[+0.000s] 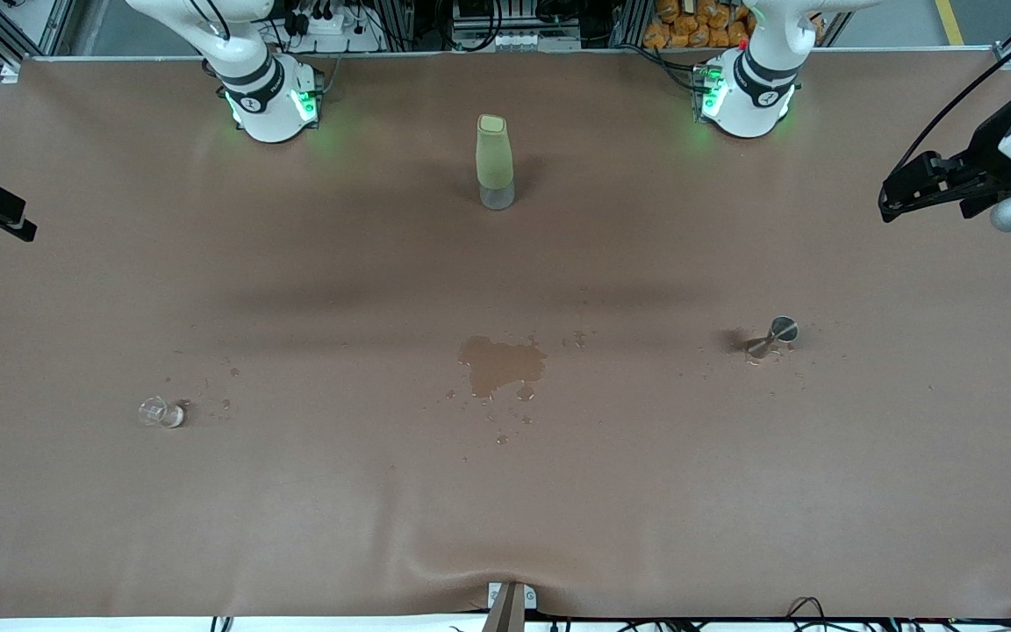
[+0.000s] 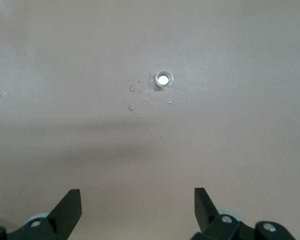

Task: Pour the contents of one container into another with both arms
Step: 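Move the left gripper to the steel jigger while the right gripper reaches the beaker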

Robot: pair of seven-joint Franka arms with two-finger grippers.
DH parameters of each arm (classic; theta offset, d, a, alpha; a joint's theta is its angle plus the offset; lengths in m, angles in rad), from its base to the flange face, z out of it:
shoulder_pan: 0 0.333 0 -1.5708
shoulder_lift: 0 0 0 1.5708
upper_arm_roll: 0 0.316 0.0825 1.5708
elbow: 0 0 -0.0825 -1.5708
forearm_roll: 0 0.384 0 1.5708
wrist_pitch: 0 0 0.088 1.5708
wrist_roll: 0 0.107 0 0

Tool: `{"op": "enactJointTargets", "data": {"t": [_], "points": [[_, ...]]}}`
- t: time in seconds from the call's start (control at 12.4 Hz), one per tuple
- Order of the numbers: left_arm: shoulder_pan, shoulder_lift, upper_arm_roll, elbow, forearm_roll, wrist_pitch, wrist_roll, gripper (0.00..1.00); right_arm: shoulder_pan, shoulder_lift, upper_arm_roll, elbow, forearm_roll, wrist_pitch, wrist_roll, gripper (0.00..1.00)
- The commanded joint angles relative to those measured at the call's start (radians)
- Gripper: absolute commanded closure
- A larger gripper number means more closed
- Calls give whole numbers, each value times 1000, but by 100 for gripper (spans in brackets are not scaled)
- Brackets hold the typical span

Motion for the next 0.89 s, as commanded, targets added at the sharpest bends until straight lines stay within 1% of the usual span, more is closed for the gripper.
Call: {"op": "enactJointTargets", "data": {"t": [0.0, 0.24, 0.32, 0.4, 0.48, 0.64, 0.8], "points": [[5, 17, -3, 27, 15, -15, -1, 0, -6, -8, 2, -6, 9, -6, -9, 0], [11, 20, 0, 20, 5, -21, 11, 0, -11, -8, 2, -8, 8, -8, -9, 0], [40, 28, -2, 20, -4, -42, 19, 0, -11, -8, 0, -9, 8, -8, -9, 0], [52, 34, 0, 13, -41, -46, 22, 0, -13, -7, -1, -9, 9, -8, -9, 0], [64, 30, 0, -12, -58, -53, 28, 0, -14, -4, -3, -9, 9, -8, -9, 0], [77, 22, 0, -59, -60, -52, 127, 0, -16, -1, -3, -9, 9, -6, -11, 0], [106, -6, -2, -116, -61, -38, 155, 0, -32, 15, -4, -11, 38, -8, -25, 0]]}}
